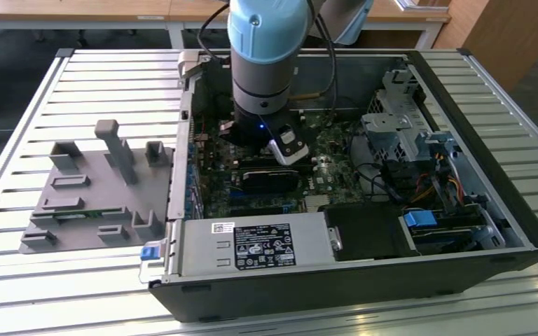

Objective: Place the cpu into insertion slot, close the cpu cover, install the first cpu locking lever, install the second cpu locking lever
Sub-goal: 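Install the second cpu locking lever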

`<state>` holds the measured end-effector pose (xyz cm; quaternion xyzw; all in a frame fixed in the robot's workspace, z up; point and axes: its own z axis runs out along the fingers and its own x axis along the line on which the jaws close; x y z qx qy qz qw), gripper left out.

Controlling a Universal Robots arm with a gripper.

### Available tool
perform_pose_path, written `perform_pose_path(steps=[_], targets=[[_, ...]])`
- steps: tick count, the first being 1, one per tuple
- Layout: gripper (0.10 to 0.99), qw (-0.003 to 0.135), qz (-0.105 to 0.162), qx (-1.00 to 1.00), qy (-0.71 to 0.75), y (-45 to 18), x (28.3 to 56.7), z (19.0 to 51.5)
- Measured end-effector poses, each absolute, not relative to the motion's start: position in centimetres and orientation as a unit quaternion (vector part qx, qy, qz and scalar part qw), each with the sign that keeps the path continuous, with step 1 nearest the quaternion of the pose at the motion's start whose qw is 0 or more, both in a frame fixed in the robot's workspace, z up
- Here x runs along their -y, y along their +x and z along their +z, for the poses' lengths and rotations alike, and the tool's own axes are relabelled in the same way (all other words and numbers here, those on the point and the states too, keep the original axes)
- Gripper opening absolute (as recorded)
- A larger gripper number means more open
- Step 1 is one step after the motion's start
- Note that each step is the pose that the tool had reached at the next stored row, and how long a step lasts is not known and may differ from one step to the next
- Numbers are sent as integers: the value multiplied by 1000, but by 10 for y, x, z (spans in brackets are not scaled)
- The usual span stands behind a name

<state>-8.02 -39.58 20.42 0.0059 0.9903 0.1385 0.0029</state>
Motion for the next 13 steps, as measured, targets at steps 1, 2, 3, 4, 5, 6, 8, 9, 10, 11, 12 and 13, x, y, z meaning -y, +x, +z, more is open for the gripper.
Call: perform_pose_path(steps=[1, 2, 3, 4, 5, 6, 8, 9, 10, 11, 12, 13], targets=[[106, 3, 138, -990, 6, -80, 396, 207], [106, 3, 138, -990, 6, -80, 396, 209], [106, 3, 139, -990, 6, -80, 396, 212], [106, 3, 139, -990, 6, -80, 396, 215], [106, 3, 139, -990, 6, -80, 396, 218], [106, 3, 139, -990, 6, -80, 396, 221], [106, 3, 138, -990, 6, -80, 396, 227], [106, 3, 138, -990, 6, -80, 396, 230], [106, 3, 139, -990, 6, -80, 396, 233], [106, 3, 139, -990, 6, -80, 396, 235], [106, 3, 139, -990, 6, -80, 396, 235], [106, 3, 139, -990, 6, -80, 396, 235]])
